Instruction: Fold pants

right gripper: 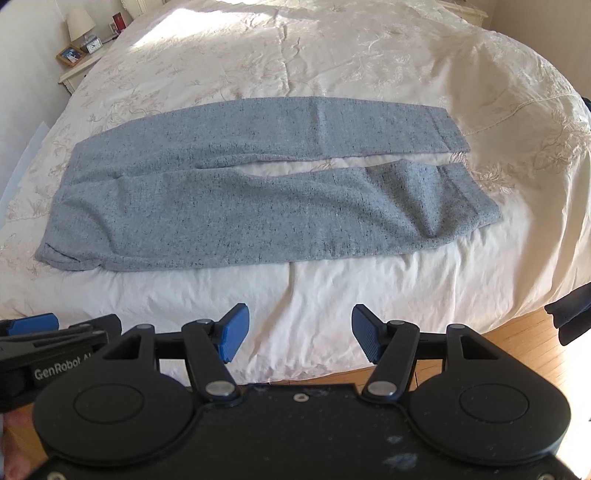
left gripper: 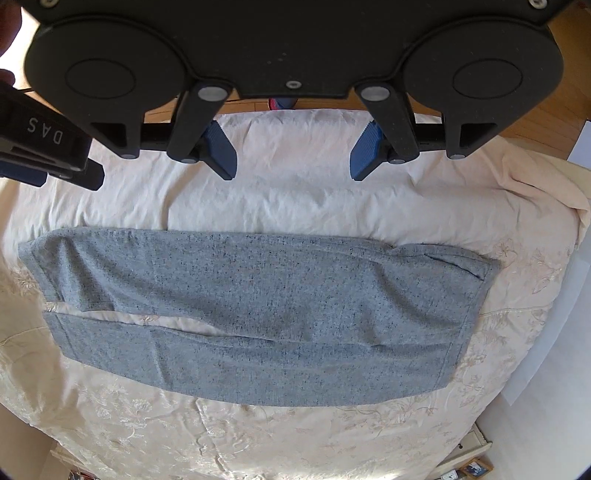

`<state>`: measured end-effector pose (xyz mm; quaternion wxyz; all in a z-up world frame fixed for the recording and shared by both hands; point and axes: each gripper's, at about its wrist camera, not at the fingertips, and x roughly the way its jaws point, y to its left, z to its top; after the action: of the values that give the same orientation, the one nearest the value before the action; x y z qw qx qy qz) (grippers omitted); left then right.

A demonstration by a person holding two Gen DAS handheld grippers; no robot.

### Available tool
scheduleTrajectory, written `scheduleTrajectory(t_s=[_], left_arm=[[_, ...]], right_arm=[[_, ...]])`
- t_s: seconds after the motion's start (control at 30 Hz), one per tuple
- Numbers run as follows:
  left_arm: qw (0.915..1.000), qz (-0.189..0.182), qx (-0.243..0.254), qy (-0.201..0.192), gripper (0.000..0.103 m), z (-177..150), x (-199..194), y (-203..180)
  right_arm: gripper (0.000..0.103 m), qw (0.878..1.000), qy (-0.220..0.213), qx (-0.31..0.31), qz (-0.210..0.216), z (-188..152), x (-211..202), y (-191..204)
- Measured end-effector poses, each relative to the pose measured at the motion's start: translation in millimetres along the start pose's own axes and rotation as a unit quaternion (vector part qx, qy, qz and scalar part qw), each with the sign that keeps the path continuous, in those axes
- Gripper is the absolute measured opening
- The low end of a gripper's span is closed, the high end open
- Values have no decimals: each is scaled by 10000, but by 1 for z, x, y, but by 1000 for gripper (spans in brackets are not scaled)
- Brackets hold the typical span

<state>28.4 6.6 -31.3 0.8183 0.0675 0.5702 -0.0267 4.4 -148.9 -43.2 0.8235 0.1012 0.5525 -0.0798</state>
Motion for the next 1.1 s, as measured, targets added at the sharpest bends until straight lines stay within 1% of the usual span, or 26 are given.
scheduleTrajectory(t_s=[0.17,0.3,0.43,0.47,0.53,0.57,0.63,0.7,0.83,0.87,0.93,1.07,1.1], left_arm=[[9997,-47,182,139,70,34,24,-2],[9993,-124,324,126,70,67,41,-2],[9988,-175,454,97,70,97,58,3],[9986,-178,480,100,70,103,63,4],[9982,-200,556,133,70,118,74,7],[9979,-215,594,152,70,124,79,8],[9974,-229,667,157,70,134,88,11],[9969,-237,735,153,70,145,98,14],[9960,-279,839,147,69,165,116,17],[9958,-293,853,131,67,169,120,17],[9958,-291,860,72,67,177,126,17],[9962,-239,838,-75,67,191,133,15],[9965,-209,800,-110,67,193,134,16]], right_arm=[[63,9992,379,133,-30,24,30,-1],[62,9974,636,331,22,54,57,-4],[62,9957,756,497,-186,81,79,-1],[62,9952,832,467,-208,88,85,0],[61,9945,999,200,-222,99,96,5],[61,9944,1001,78,-328,104,100,8],[63,9946,854,-151,-571,111,104,14],[63,9939,785,-305,-706,120,108,17],[62,9837,1189,-478,-1264,144,128,21],[62,9831,1153,-547,-1310,149,132,20],[61,9854,944,-526,-1319,159,136,18],[61,9932,400,-65,-1088,190,149,5],[59,9944,302,74,-1005,200,155,1]])
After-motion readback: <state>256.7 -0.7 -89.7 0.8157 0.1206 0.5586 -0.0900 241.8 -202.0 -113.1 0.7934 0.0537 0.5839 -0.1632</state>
